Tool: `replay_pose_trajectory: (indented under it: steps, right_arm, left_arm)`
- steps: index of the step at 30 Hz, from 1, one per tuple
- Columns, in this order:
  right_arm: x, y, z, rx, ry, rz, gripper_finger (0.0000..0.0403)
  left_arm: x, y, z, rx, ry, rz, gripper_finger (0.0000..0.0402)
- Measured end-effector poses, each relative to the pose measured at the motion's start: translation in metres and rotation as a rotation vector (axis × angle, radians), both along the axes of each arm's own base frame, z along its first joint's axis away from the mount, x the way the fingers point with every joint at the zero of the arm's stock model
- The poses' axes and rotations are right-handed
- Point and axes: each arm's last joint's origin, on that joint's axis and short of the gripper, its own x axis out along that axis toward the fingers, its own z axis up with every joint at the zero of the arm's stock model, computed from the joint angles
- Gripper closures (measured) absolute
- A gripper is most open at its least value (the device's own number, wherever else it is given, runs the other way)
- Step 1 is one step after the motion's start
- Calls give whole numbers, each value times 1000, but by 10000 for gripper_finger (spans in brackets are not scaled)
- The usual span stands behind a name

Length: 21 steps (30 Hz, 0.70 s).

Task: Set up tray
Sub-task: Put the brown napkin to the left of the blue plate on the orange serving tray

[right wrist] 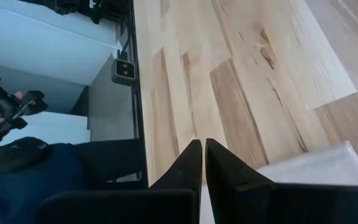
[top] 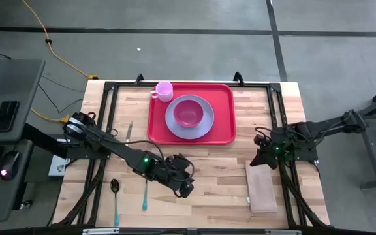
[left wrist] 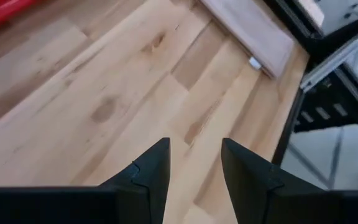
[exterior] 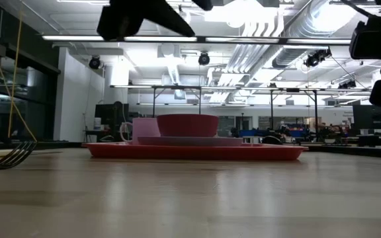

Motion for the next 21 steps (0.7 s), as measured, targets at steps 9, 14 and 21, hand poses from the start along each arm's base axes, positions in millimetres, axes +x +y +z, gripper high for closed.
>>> replay_pose_trajectory:
  steps: [9,14,21]
  right_arm:
    - [3,9,9,-4,-113,-10,402]
    - [3,11,10,-18,-131,-40,402]
    - [9,12,14,-46,-154,-103,402]
  left_arm:
    - [-10,6,-38,23,5,21,229]
    - [-18,10,-44,8,-51,12,229]
    - [-47,25,-41,12,-117,-11,229]
